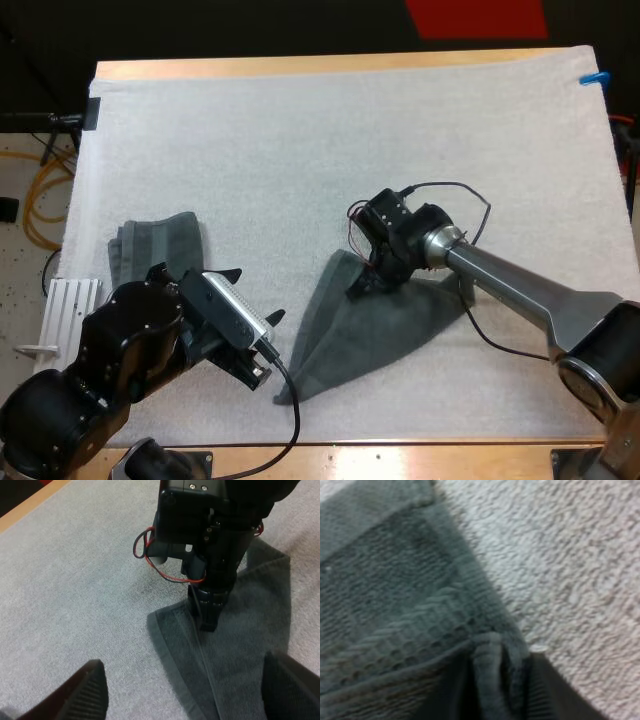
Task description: Pick towel from pile fold and stack
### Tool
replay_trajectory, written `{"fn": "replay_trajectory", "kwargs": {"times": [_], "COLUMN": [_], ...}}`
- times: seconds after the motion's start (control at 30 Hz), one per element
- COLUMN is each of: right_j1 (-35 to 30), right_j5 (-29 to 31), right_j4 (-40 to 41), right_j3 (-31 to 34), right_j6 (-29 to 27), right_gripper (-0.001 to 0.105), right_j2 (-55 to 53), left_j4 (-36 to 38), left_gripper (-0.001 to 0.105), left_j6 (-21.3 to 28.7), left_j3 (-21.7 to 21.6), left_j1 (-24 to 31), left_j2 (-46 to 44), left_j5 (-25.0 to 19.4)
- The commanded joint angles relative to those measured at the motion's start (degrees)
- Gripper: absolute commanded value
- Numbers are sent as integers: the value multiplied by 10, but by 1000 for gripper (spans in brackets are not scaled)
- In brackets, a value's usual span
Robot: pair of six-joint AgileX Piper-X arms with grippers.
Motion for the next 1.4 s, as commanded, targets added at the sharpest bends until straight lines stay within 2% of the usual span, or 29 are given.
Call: {"fn": "replay_trajectory", "kwargs": {"times": [0.0,0.07,0.2,0.3,0.4,0.53,0.6,0.7,0.8,0.87,1.1,1.17,1.2,1.27,1.37], "right_j1": [0,0,0,0,0,-21,-37,-51,-45,-24,71,109,115,144,171], "right_j5": [3,4,32,79,143,262,290,274,217,129,47,22,21,26,35], "right_j4": [12,15,18,18,1,-58,-79,-93,-75,-60,-59,-68,-69,-71,-51], "right_j3": [0,0,0,0,0,0,0,0,0,4,22,22,22,22,11], "right_j6": [-1,-1,-2,-5,-29,-41,-41,-45,-46,-38,-8,-2,-2,-2,-8], "right_gripper": [9,0,0,0,0,0,0,0,0,0,1,16,20,45,75], "right_j2": [0,-5,-27,-69,-127,-192,-214,-234,-238,-230,-181,-168,-167,-167,-168], "left_j4": [-1,-1,-1,-1,-1,-1,-1,-1,-1,-1,-1,-1,-1,-1,-1], "left_gripper": [62,62,62,62,62,62,62,62,62,62,62,62,62,62,62], "left_j6": [-6,-6,-6,-6,-6,-6,-6,-6,-6,-6,-6,-6,-6,-6,-6], "left_j3": [-1,-1,-1,-1,-1,-1,-1,-1,-1,-1,-1,-1,-1,-1,-1], "left_j1": [-1,-1,-1,-1,-1,-1,-1,-1,-1,-1,-1,-1,-1,-1,-1], "left_j2": [0,0,0,0,0,0,0,0,0,0,0,0,0,0,0], "left_j5": [3,3,3,3,3,3,3,3,3,3,3,3,3,3,3]}}
